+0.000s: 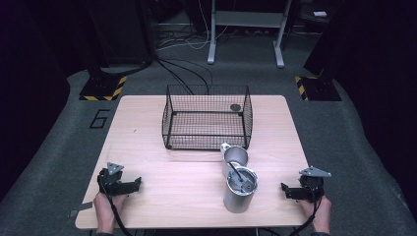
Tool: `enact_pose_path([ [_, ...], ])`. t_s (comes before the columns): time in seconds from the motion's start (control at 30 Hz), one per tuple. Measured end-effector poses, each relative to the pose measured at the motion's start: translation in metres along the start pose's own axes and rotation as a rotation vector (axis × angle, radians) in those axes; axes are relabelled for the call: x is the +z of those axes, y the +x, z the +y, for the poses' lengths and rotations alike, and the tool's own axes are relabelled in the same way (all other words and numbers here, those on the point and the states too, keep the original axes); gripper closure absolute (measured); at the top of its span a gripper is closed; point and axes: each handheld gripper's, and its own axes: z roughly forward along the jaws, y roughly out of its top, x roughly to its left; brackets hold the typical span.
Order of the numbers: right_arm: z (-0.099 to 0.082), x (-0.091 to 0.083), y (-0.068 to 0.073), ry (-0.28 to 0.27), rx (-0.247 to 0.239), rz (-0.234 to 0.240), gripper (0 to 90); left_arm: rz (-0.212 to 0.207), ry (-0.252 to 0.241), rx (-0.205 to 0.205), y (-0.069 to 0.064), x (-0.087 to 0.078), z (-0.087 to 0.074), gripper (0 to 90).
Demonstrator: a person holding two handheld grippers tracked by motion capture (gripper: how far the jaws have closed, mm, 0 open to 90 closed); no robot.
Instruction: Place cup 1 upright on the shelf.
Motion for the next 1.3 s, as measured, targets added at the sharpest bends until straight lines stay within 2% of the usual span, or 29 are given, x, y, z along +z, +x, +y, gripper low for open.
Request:
enact_pose_path([
  [0.13, 0.000, 0.000, 0.000, 0.000, -0.001, 0.000, 0.0, -0.011, -0.007, 0.009, 0.001, 0.000, 0.000, 0.0],
  [0.27, 0.000, 0.000, 0.000, 0.000, -0.001, 0.000, 0.1, -0.026, -0.025, -0.001, 0.002, 0.000, 0.000, 0.0],
  [0.3, 0.000, 0.000, 0.000, 0.000, 0.001, 0.001, 0.1, -0.031, -0.025, 0.008, 0.002, -0.001, 0.000, 0.0],
  [0.43, 0.000, 0.000, 0.000, 0.001, 0.004, 0.001, 0.1, -0.054, -0.059, 0.017, 0.002, -0.009, 0.001, 0.0],
  [0.57, 0.000, 0.000, 0.000, 0.001, 0.002, 0.001, 0.1, -0.094, -0.060, 0.024, -0.002, -0.018, 0.006, 0.0],
  [0.7, 0.000, 0.000, 0.000, 0.000, 0.000, 0.000, 0.1, -0.114, -0.089, 0.040, -0.010, -0.024, 0.011, 0.0],
  [0.83, 0.000, 0.000, 0.000, 0.000, 0.001, 0.000, 0.1, -0.162, -0.117, 0.057, -0.020, -0.032, 0.016, 0.0],
  [1.0, 0.000, 0.000, 0.000, 0.000, 0.000, 0.000, 0.1, -0.191, -0.136, 0.076, -0.029, -0.040, 0.022, 0.0],
  [1.03, 0.000, 0.000, 0.000, 0.000, 0.000, 0.000, 0.1, -0.193, -0.151, 0.082, -0.032, -0.042, 0.023, 0.0],
  [1.3, 0.000, 0.000, 0.000, 0.000, 0.001, 0.000, 0.0, -0.256, -0.168, 0.153, -0.053, -0.053, 0.037, 0.0],
])
